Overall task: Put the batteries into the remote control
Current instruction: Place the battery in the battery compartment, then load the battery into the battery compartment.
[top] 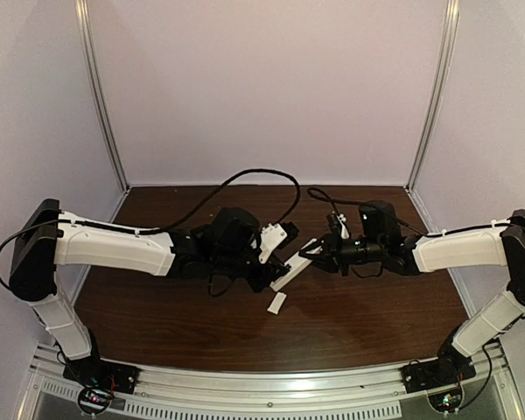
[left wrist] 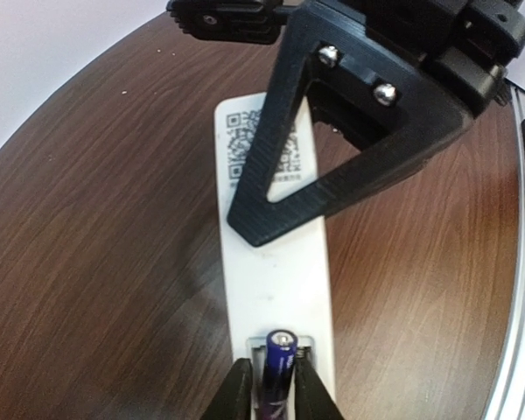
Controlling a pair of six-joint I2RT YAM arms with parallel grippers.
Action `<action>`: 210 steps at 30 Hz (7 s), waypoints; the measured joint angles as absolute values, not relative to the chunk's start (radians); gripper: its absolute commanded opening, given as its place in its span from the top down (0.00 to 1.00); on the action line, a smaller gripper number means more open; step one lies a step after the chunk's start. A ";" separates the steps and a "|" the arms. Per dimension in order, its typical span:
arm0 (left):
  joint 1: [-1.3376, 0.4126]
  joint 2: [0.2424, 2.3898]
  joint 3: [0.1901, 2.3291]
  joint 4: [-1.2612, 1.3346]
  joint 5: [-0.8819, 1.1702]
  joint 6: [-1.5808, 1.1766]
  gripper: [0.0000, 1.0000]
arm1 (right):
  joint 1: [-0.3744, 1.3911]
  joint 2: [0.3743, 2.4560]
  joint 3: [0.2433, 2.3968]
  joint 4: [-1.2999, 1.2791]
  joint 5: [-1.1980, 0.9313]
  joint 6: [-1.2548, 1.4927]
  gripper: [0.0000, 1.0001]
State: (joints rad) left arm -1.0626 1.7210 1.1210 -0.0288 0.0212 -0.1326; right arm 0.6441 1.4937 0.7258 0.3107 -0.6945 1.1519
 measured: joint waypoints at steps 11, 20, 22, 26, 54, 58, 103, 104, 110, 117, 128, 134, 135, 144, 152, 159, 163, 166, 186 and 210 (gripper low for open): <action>-1.061 1.723 1.122 -0.063 -0.021 -0.155 0.70 | 0.644 1.494 0.736 0.293 -0.698 1.138 1.00; -1.058 1.712 1.128 -0.105 -0.015 -0.158 0.54 | 0.644 1.502 0.770 0.246 -0.728 1.053 1.00; -1.055 1.690 1.127 -0.113 0.001 -0.154 0.51 | 0.644 1.507 0.785 0.225 -0.741 1.030 1.00; -1.048 1.594 1.098 -0.105 0.020 -0.123 0.44 | 0.644 1.525 0.820 0.177 -0.772 0.978 1.00; -1.135 1.324 0.899 -0.048 0.250 0.436 0.71 | 0.736 1.566 1.066 -0.284 -0.947 0.682 1.00; -1.148 1.366 0.913 -0.076 0.245 0.460 0.73 | 0.744 1.579 1.083 -0.319 -0.947 0.659 1.00; -1.166 1.478 0.982 -0.152 0.224 0.506 0.91 | 0.802 1.612 1.183 -0.453 -0.925 0.575 1.00; -1.168 1.481 0.987 -0.157 0.223 0.508 0.91 | 0.802 1.612 1.184 -0.459 -0.923 0.574 1.00; -1.171 1.494 0.996 -0.160 0.217 0.516 0.97 | 0.802 1.612 1.187 -0.476 -0.915 0.565 1.00; -1.172 1.494 0.997 -0.159 0.221 0.518 0.99 | 0.803 1.612 1.193 -0.479 -0.915 0.552 1.00; -1.172 1.493 0.995 -0.159 0.233 0.533 1.00 | 0.804 1.612 1.193 -0.474 -0.923 0.553 1.00; -1.172 1.488 0.989 -0.158 0.232 0.552 1.00 | 0.804 1.612 1.193 -0.452 -0.945 0.561 1.00; -1.172 1.486 0.988 -0.157 0.231 0.555 1.00 | 0.804 1.612 1.193 -0.450 -0.947 0.565 1.00; -1.181 1.472 0.974 -0.149 0.191 0.579 0.98 | 0.804 1.610 1.192 -0.435 -0.950 0.596 1.00; -1.189 1.469 0.975 -0.155 0.152 0.565 0.91 | 0.801 1.610 1.192 -0.432 -0.941 0.592 1.00; -1.197 1.454 0.976 -0.167 0.115 0.526 0.82 | 0.800 1.610 1.192 -0.419 -0.938 0.575 1.00; -1.197 1.443 0.976 -0.178 0.099 0.493 0.72 | 0.791 1.613 1.192 -0.403 -0.941 0.572 1.00; -1.192 1.438 0.975 -0.187 0.083 0.465 0.67 | 0.783 1.626 1.192 -0.392 -0.944 0.572 1.00; -0.973 1.290 0.875 -0.131 0.324 0.044 0.34 | 0.741 1.644 1.175 -0.373 -0.963 0.551 1.00; -0.974 1.451 0.855 0.001 0.587 -0.165 0.35 | 0.757 1.625 1.175 -0.317 -1.019 0.553 1.00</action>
State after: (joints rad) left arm -0.9741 1.4509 0.8547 0.0010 0.5865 -0.1654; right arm 0.7574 1.6249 1.1751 -0.3168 -1.0187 0.5526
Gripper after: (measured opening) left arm 0.689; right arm 0.191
